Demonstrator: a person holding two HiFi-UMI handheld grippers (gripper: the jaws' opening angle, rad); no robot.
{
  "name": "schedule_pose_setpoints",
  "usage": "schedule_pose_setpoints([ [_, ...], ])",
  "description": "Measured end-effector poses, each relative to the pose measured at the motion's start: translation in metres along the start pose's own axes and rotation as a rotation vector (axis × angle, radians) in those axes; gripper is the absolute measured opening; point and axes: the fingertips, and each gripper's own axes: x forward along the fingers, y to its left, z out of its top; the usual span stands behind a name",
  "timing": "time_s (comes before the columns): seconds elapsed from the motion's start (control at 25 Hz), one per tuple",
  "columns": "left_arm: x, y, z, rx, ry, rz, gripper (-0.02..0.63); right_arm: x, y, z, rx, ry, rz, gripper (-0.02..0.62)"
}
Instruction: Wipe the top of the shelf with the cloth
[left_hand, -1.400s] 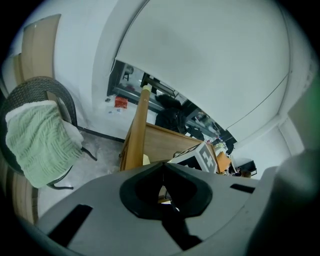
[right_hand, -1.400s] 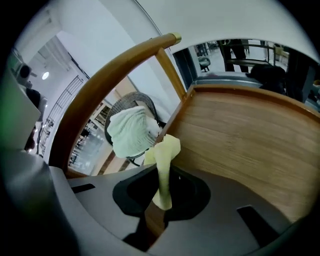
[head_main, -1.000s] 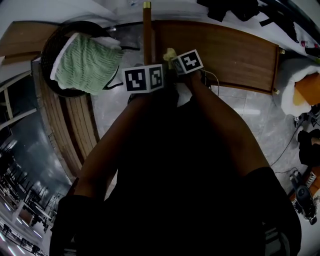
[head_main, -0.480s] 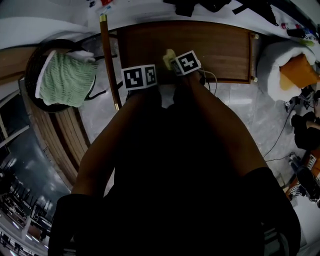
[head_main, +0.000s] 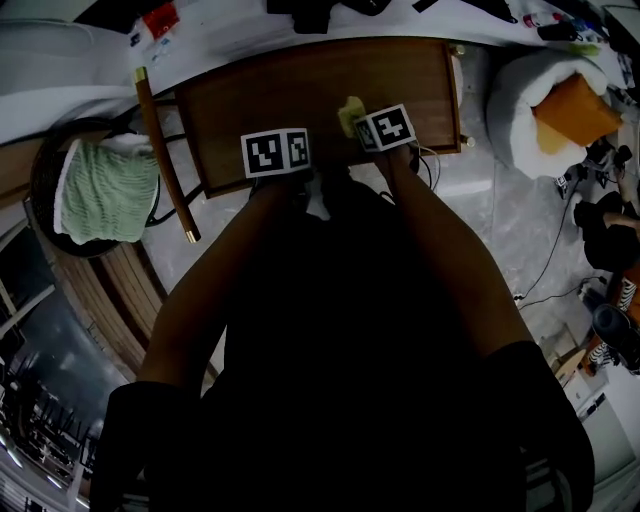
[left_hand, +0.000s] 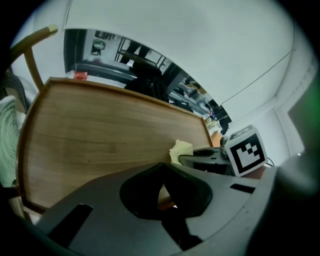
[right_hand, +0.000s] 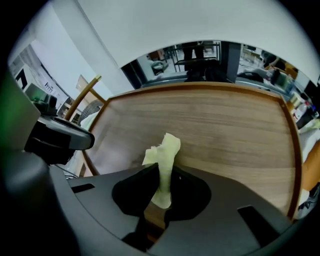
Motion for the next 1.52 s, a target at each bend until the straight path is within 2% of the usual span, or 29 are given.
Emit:
schedule_pose_setpoints([
  [0.2, 0.018, -0.029, -0.002, 0.018, 0.011, -0.014, 0.012, -0.029, -0.06, -0.018, 0.078, -0.03, -0.038, 0.051],
  [0.52, 0.035, -0.059, -0.011, 0.026, 0.004, -0.02, 0.012, -0.068, -0.14, -0.048, 0.141, -0.031, -0.166, 0.051],
  [0.64, 0.034, -0.064, -0.013, 0.016, -0.008, -0.018, 0.012, -0.08, -0.159, -0.057, 0.171, -0.026, -0.226, 0.051],
  [0.8, 0.027, -0.064, -0.016, -0.005, -0.029, -0.017, 0.012, -0.092, -0.179, -0.07, 0.291, -0.029, -0.316, 0.049],
  [1.04, 0.006, -0.044, -0.018, -0.035, -0.064, -0.005, 0.012, -0.096, -0.183, -0.071, 0.36, -0.047, -0.374, 0.049],
  [1.16, -0.012, -0.028, -0.017, -0.058, -0.085, -0.005, 0.012, -0.1, -0.168, -0.058, 0.324, -0.099, -0.376, 0.049],
  [1.24, -0.029, -0.016, -0.016, -0.071, -0.102, -0.004, 0.012, -0.096, -0.137, -0.036, 0.27, -0.161, -0.329, 0.049],
  [1.4, -0.073, 0.008, -0.009, -0.107, -0.164, -0.014, 0.012, -0.067, -0.028, 0.014, 0.166, -0.252, -0.097, 0.049],
  [1.52, -0.113, 0.027, -0.004, -0.101, -0.217, -0.017, 0.012, -0.037, 0.068, 0.04, 0.104, -0.264, 0.09, 0.049],
])
